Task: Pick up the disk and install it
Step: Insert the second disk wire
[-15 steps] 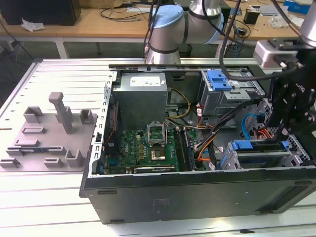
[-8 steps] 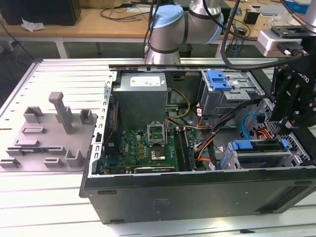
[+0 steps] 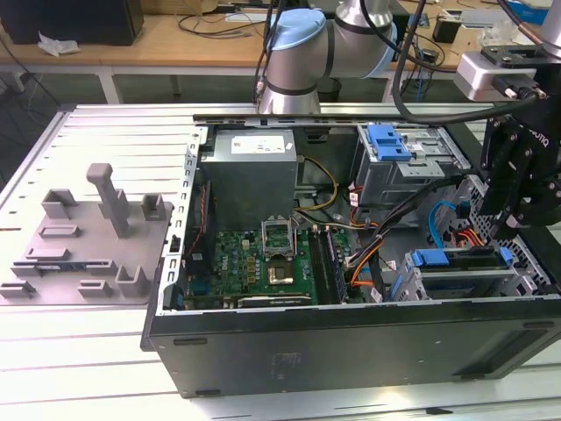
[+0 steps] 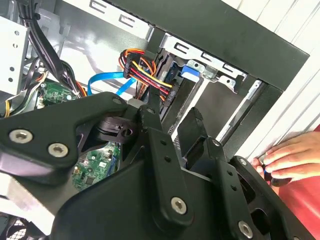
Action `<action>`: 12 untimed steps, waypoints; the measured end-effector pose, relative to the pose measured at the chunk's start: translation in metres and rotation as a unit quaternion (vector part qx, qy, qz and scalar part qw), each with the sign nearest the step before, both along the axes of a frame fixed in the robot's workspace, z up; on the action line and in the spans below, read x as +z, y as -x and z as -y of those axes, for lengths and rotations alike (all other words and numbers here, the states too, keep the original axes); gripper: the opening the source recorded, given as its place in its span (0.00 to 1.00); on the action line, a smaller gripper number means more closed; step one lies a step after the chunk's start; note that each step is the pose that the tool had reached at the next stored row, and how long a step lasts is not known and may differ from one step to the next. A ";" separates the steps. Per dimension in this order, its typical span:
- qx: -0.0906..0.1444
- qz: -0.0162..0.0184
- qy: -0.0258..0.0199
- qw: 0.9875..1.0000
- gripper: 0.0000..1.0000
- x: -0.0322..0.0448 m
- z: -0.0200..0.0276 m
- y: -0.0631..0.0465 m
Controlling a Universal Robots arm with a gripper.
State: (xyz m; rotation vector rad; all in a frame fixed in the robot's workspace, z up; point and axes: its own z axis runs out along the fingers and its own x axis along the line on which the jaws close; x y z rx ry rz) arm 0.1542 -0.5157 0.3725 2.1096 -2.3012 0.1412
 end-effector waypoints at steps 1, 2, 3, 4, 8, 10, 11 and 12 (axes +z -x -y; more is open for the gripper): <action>0.000 0.000 0.000 1.000 0.42 0.0000 0.0000 0.000; 0.000 0.000 0.000 1.000 0.42 0.0000 0.0000 0.000; 0.000 0.000 0.000 1.000 0.42 0.0000 -0.0001 0.000; 0.000 0.001 0.001 1.000 0.42 0.0000 -0.0002 0.000; 0.000 0.001 0.009 1.000 0.42 0.0002 -0.0091 0.000; 0.000 0.001 0.040 0.999 0.42 0.0022 -0.0212 0.000; 0.000 0.001 0.059 0.998 0.42 0.0028 -0.0256 0.000; 0.000 0.001 0.069 0.998 0.42 0.0028 -0.0310 0.000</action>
